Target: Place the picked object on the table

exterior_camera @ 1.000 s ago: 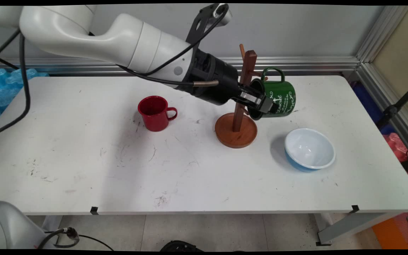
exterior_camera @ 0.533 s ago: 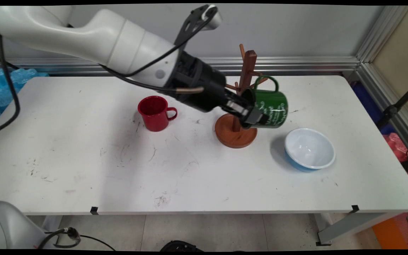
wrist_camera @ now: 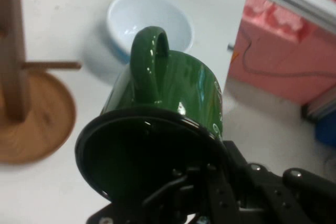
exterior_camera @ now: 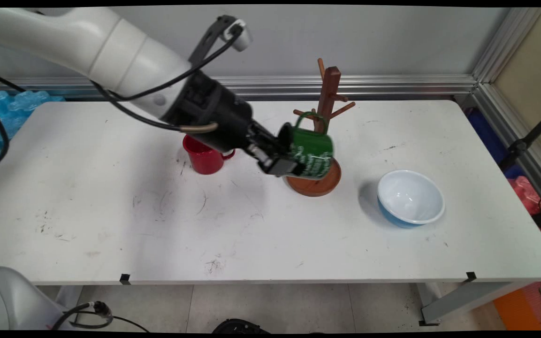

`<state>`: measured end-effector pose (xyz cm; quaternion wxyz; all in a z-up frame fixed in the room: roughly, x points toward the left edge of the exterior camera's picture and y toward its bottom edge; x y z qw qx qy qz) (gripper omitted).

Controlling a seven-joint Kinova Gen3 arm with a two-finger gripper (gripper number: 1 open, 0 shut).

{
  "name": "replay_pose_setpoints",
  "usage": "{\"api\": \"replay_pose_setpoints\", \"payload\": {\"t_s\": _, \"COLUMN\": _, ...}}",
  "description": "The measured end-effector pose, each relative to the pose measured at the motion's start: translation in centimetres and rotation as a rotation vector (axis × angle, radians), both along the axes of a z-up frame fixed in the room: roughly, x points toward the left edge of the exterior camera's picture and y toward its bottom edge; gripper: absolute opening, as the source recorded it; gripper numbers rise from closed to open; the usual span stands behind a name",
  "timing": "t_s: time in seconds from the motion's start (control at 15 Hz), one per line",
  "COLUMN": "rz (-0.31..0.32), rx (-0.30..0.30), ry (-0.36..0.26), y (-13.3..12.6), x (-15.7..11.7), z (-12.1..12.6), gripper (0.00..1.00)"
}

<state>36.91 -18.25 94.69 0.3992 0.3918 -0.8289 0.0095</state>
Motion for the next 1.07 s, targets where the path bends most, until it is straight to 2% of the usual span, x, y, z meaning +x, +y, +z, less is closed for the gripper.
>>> {"api": "replay_pose_setpoints", "payload": {"t_s": 0.13, "rz": -0.012, "rx": -0.002, "ry": -0.040, "y": 0.2, "x": 0.8, "z": 0.0, "gripper": 0.00}}
{"api": "replay_pose_setpoints", "payload": {"t_s": 0.53, "rz": -0.049, "rx": 0.002, "ry": -0.241, "y": 0.6, "x": 3.8, "z": -0.3, "gripper": 0.00}}
{"api": "replay_pose_setpoints", "payload": {"t_s": 1.07, "rz": -0.059, "rx": 0.058, "ry": -0.485, "y": 1.0, "x": 5.9, "z": -1.6, "gripper": 0.00}}
